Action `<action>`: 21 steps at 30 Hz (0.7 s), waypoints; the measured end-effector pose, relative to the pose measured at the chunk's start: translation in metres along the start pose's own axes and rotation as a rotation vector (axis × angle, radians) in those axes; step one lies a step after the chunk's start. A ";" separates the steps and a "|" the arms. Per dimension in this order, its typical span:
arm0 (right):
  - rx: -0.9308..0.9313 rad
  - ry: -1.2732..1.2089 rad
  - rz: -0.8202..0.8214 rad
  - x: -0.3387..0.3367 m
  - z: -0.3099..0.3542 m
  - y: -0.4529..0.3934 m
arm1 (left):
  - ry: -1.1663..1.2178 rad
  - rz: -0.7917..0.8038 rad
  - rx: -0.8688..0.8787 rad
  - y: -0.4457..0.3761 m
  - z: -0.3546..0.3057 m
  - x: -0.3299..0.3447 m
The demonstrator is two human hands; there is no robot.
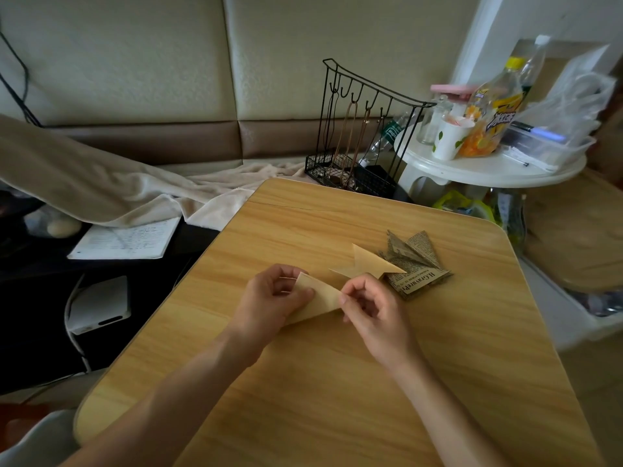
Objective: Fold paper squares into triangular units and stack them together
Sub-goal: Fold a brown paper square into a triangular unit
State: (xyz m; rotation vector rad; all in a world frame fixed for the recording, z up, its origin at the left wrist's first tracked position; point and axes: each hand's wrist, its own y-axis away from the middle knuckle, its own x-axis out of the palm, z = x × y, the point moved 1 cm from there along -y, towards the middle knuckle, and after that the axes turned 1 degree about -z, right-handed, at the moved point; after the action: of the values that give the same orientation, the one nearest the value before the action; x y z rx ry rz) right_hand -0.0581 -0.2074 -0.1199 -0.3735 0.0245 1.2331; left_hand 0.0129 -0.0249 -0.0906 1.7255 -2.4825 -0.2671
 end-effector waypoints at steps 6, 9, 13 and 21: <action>-0.003 -0.002 0.039 0.001 0.002 0.001 | -0.059 0.048 0.028 0.003 -0.002 0.004; -0.006 -0.005 0.016 0.001 0.003 0.001 | -0.072 0.070 0.022 0.004 -0.003 0.005; -0.027 0.001 0.002 0.002 0.003 0.001 | -0.118 0.090 0.004 0.005 -0.005 0.004; -0.081 0.041 0.010 0.002 0.001 0.001 | -0.101 0.031 -0.030 0.005 -0.005 0.004</action>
State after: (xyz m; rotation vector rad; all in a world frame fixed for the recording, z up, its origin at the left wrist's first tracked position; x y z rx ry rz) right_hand -0.0585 -0.2054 -0.1196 -0.4697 0.0121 1.2386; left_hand 0.0078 -0.0278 -0.0851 1.7004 -2.5586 -0.3963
